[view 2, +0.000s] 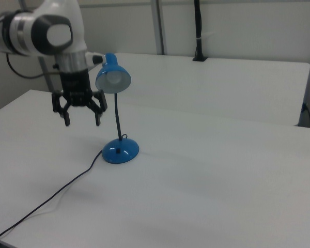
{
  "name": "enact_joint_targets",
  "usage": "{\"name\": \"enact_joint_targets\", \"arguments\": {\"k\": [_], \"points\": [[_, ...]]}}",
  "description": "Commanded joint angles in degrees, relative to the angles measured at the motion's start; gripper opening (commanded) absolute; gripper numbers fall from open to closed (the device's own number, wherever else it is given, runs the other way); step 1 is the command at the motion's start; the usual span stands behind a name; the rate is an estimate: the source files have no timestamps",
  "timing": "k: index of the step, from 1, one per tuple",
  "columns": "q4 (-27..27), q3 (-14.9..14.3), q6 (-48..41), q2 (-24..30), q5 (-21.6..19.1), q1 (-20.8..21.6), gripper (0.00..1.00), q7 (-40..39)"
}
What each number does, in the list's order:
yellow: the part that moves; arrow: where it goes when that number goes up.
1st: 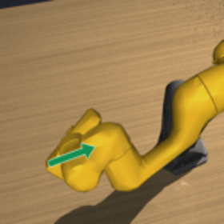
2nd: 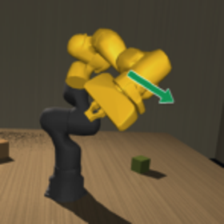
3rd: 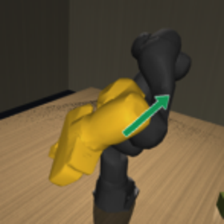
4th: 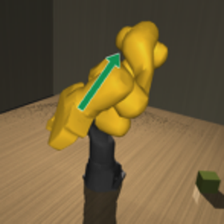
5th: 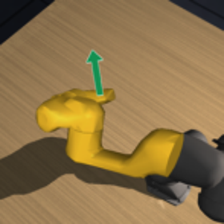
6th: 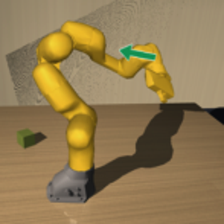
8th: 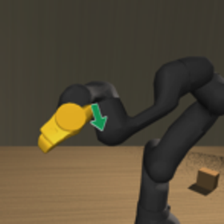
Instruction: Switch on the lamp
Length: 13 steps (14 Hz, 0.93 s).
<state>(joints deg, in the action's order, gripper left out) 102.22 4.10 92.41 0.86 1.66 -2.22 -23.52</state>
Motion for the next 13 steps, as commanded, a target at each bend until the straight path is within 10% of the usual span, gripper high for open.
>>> {"name": "enact_joint_targets", "arguments": {"k": [1,3,7,13], "points": [[13.95,1.61,11.98,4.41,0.62,-0.24,0.94,-1.44],[16.07,1.88,16.46,3.45,0.36,-0.24,0.84,-0.57],[19.76,3.63,34.01,-0.85,-0.43,0.28,0.07,14.68],[21.79,3.63,50.29,-5.77,-2.79,-0.15,0.0,32.53]]}}
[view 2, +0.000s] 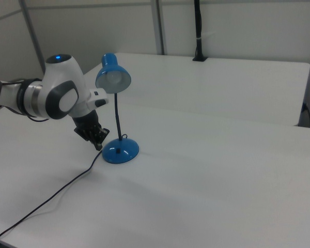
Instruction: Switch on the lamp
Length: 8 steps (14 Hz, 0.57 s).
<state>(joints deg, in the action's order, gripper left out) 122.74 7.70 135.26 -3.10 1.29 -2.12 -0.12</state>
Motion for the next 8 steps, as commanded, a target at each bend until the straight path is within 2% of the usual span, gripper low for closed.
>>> {"name": "enact_joint_targets", "arguments": {"k": [1,4,8], "points": [[1.27,0.03,9.83,-2.69,-2.7,-0.25,0.0,13.0],[1.27,0.03,16.51,-4.98,-2.7,-0.25,0.0,22.6],[1.1,-0.05,21.18,-7.96,-2.7,-0.42,0.0,26.14]]}}
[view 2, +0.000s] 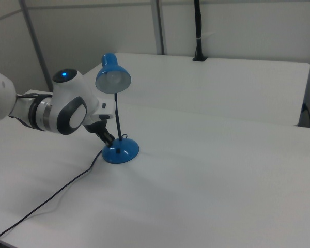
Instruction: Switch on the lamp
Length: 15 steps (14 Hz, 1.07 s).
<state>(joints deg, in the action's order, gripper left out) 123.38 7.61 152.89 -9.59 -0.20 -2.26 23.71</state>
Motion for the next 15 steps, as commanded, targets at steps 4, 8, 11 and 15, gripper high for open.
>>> {"name": "enact_joint_targets", "arguments": {"k": [4,8,11,15], "points": [[0.28,-0.05,5.31,-2.88,-1.12,-0.99,0.0,2.56],[-0.07,-0.4,5.49,-3.59,-1.12,-1.43,0.0,2.56],[-0.16,-0.4,6.62,-4.38,-1.12,-1.43,0.0,2.56],[-0.86,-0.4,8.48,-6.31,-1.12,-1.26,0.0,2.56]]}}
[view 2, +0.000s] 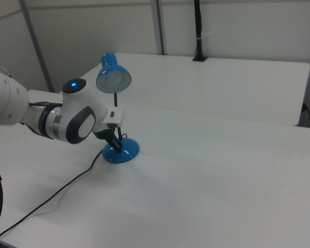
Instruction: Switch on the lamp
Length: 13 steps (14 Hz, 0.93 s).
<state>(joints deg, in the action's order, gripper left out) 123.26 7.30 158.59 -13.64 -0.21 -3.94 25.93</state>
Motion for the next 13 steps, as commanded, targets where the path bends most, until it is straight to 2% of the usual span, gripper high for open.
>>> {"name": "enact_joint_targets", "arguments": {"k": [1,5,13], "points": [[-0.83,-0.1,2.87,-2.62,-1.11,0.43,0.0,0.35],[-1.26,-0.18,2.69,-1.66,-1.11,-0.8,0.0,0.44],[-1.71,-0.18,2.69,-1.57,-1.29,-0.63,0.0,0.61]]}}
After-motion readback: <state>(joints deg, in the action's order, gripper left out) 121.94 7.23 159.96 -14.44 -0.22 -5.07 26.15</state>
